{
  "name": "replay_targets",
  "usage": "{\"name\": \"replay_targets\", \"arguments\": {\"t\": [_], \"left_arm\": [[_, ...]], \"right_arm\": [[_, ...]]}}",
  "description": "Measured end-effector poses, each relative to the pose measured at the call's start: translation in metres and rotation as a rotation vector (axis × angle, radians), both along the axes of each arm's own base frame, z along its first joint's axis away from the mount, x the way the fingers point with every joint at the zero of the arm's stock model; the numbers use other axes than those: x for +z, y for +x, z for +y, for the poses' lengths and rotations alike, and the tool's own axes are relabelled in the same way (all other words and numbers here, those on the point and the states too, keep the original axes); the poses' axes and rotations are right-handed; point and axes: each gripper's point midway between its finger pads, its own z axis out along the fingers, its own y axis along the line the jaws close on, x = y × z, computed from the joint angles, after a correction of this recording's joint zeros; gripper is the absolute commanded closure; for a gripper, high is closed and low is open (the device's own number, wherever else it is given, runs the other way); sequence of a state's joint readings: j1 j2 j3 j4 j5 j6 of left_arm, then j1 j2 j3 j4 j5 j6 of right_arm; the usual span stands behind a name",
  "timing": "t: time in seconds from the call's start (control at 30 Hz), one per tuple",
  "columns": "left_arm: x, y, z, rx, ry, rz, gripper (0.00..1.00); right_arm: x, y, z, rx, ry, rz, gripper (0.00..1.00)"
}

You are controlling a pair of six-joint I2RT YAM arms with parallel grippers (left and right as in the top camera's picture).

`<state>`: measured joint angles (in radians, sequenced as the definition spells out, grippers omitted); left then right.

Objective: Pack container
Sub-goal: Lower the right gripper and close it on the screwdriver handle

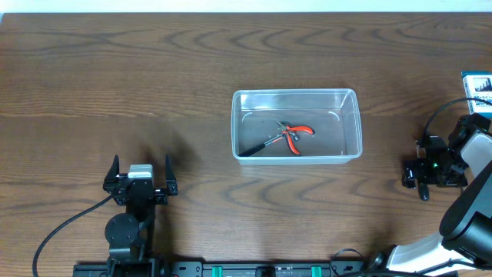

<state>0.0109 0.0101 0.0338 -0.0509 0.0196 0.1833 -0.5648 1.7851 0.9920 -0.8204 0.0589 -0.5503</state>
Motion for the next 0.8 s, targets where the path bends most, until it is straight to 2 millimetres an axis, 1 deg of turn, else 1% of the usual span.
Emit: {"name": "replay_targets", "arguments": {"t": [0.43, 0.57, 0.67, 0.73, 0.8], "left_arm": [[0.0, 0.0, 0.0, 0.0, 0.0, 0.0, 0.02], [0.0, 0.0, 0.0, 0.0, 0.0, 0.0, 0.02], [0.0, 0.0, 0.0, 0.0, 0.0, 0.0, 0.02], [0.0001, 0.0, 0.0, 0.0, 0.0, 0.0, 0.02], [0.0, 0.0, 0.0, 0.0, 0.0, 0.0, 0.02]], "right_arm": [[-0.0002, 0.0067, -0.0017, 0.0, -0.004, -0.029, 0.01], [-0.0002, 0.0068, -0.0014, -0.001, -0.002, -0.03, 0.02], [-0.0002, 0.0073, -0.0009, -0.001, 0.001, -0.033, 0.09], [-0.0003, 0.0082, -0.0008, -0.009, 0.002, -0.037, 0.13], [-0.0003, 0.0083, -0.0008, -0.011, 0.002, -0.038, 0.21]]}}
